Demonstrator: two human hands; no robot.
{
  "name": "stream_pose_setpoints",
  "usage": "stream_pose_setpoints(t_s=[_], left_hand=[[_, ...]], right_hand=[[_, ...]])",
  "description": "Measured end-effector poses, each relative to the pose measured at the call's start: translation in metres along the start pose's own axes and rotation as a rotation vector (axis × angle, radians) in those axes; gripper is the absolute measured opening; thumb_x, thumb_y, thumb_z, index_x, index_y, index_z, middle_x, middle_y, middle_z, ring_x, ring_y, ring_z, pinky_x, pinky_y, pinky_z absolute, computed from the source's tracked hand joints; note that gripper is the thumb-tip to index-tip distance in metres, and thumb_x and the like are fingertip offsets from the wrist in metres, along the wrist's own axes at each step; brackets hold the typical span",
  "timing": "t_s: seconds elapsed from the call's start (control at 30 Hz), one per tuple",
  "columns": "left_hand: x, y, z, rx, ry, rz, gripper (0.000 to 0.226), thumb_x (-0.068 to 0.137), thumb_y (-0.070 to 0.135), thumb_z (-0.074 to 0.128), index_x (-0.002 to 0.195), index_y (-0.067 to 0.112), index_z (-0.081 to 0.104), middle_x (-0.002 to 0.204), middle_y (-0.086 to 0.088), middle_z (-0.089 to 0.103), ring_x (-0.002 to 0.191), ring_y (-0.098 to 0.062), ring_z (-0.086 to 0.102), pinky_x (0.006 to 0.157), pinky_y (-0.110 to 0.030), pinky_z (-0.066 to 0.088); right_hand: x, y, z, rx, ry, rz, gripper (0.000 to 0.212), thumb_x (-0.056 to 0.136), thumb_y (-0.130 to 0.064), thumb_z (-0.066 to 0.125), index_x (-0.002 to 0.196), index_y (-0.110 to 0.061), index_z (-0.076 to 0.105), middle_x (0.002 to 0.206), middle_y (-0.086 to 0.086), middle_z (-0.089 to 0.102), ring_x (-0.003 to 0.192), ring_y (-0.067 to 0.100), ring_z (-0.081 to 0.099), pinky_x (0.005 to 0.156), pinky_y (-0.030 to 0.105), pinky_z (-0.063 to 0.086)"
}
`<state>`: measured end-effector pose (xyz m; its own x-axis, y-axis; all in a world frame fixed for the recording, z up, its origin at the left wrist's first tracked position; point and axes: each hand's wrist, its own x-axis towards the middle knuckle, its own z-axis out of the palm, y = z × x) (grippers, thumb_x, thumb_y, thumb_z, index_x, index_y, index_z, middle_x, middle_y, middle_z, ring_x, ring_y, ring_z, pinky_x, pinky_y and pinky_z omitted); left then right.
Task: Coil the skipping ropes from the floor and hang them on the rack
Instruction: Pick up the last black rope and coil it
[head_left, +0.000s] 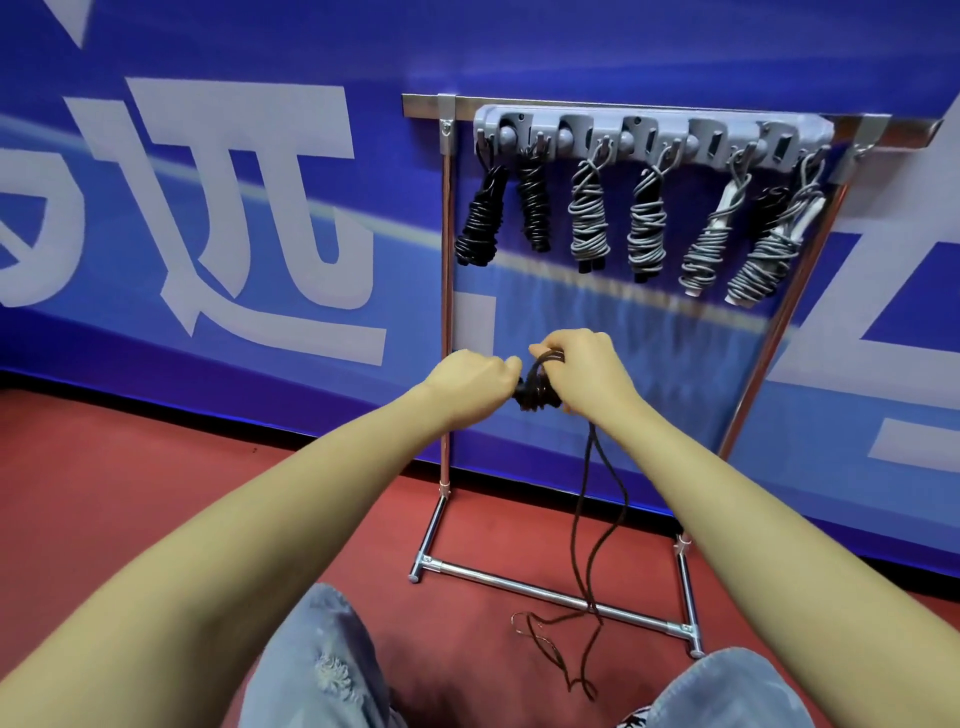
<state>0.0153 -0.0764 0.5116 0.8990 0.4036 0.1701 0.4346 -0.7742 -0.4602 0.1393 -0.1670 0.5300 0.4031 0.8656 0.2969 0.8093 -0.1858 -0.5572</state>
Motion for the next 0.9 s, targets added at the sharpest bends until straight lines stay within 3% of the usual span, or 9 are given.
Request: stream_pose_setpoints(t_s=[0.1,0.17,0.27,0.4,0.5,0.63,0.7,0.77,0.9], left_hand=[[0.0,-0.008,0.002,-0.024,0.167,0.069,0.008,0.083,0.006,0.057,0.077,0.003,0.054,0.067,-0.012,0.051,0.054,-0.029,0.053,0.045,-0.028,0.028],[0.002,-0.015,0.003,-0.025,0.322,0.044,0.026,0.08,0.019,0.046,0.058,0.006,0.052,0.053,-0.009,0.049,0.046,-0.024,0.046,0.046,-0.025,0.027],[0.002,-0.016,0.0,-0.076,0.423,0.014,0.029,0.072,0.026,0.04,0.048,0.011,0.045,0.043,-0.004,0.042,0.041,-0.02,0.039,0.047,-0.022,0.026],[-0.007,-0.009,-0.003,-0.123,0.41,0.064,0.019,0.062,0.018,0.057,0.048,0.012,0.045,0.042,-0.001,0.043,0.039,-0.022,0.042,0.045,-0.018,0.019],[-0.005,-0.012,-0.01,-0.13,0.591,0.127,0.017,0.064,0.01,0.055,0.05,0.012,0.046,0.043,-0.001,0.043,0.04,-0.022,0.042,0.044,-0.019,0.02],[0.001,-0.009,-0.027,-0.282,0.733,0.056,0.024,0.073,0.019,0.05,0.052,0.009,0.049,0.048,-0.004,0.047,0.037,-0.025,0.043,0.04,-0.018,0.023],[0.002,-0.006,-0.039,-0.408,0.692,-0.156,0.022,0.081,0.022,0.052,0.065,0.007,0.052,0.059,-0.005,0.05,0.047,-0.027,0.047,0.044,-0.026,0.029],[0.005,-0.006,-0.049,-0.534,0.433,-0.438,0.022,0.088,0.028,0.054,0.079,0.009,0.047,0.074,-0.004,0.049,0.066,-0.027,0.044,0.057,-0.032,0.031],[0.015,-0.005,-0.043,-0.561,0.263,-0.604,0.021,0.092,0.028,0.047,0.086,0.007,0.049,0.083,-0.01,0.057,0.073,-0.03,0.048,0.06,-0.032,0.035]], right_hand=[[0.001,-0.003,-0.002,0.029,-0.049,0.048,0.044,0.096,-0.036,0.051,0.067,-0.005,0.063,0.071,0.017,0.067,0.056,0.032,0.063,0.049,0.04,0.056],[0.001,-0.006,-0.005,0.152,-0.068,0.09,0.045,0.096,-0.037,0.052,0.069,-0.005,0.068,0.069,0.017,0.068,0.046,0.026,0.058,0.039,0.027,0.048],[0.0,-0.005,-0.007,0.261,-0.095,0.143,0.044,0.096,-0.035,0.054,0.066,-0.007,0.069,0.06,0.011,0.064,0.04,0.018,0.05,0.035,0.02,0.039],[0.002,0.001,-0.009,0.286,-0.166,0.204,0.038,0.09,-0.035,0.063,0.063,-0.007,0.068,0.051,0.001,0.057,0.049,0.018,0.05,0.038,0.02,0.04],[0.005,0.003,-0.01,0.222,-0.154,0.228,0.044,0.084,-0.037,0.069,0.056,-0.006,0.054,0.049,0.0,0.042,0.045,0.016,0.039,0.039,0.017,0.034],[0.008,0.009,-0.002,0.203,-0.106,0.18,0.045,0.084,-0.026,0.065,0.053,-0.014,0.034,0.054,0.005,0.031,0.059,0.02,0.028,0.055,0.03,0.027],[0.006,0.014,0.003,0.147,-0.065,0.17,0.045,0.085,-0.022,0.06,0.05,-0.017,0.033,0.052,0.003,0.036,0.058,0.023,0.034,0.056,0.031,0.03],[-0.001,0.013,0.005,0.051,-0.069,0.177,0.048,0.092,-0.033,0.054,0.053,-0.015,0.032,0.052,0.001,0.036,0.053,0.022,0.034,0.05,0.031,0.027],[-0.009,0.009,0.007,-0.047,-0.091,0.115,0.039,0.091,-0.032,0.054,0.062,-0.012,0.037,0.06,0.003,0.042,0.059,0.022,0.037,0.052,0.03,0.03]])
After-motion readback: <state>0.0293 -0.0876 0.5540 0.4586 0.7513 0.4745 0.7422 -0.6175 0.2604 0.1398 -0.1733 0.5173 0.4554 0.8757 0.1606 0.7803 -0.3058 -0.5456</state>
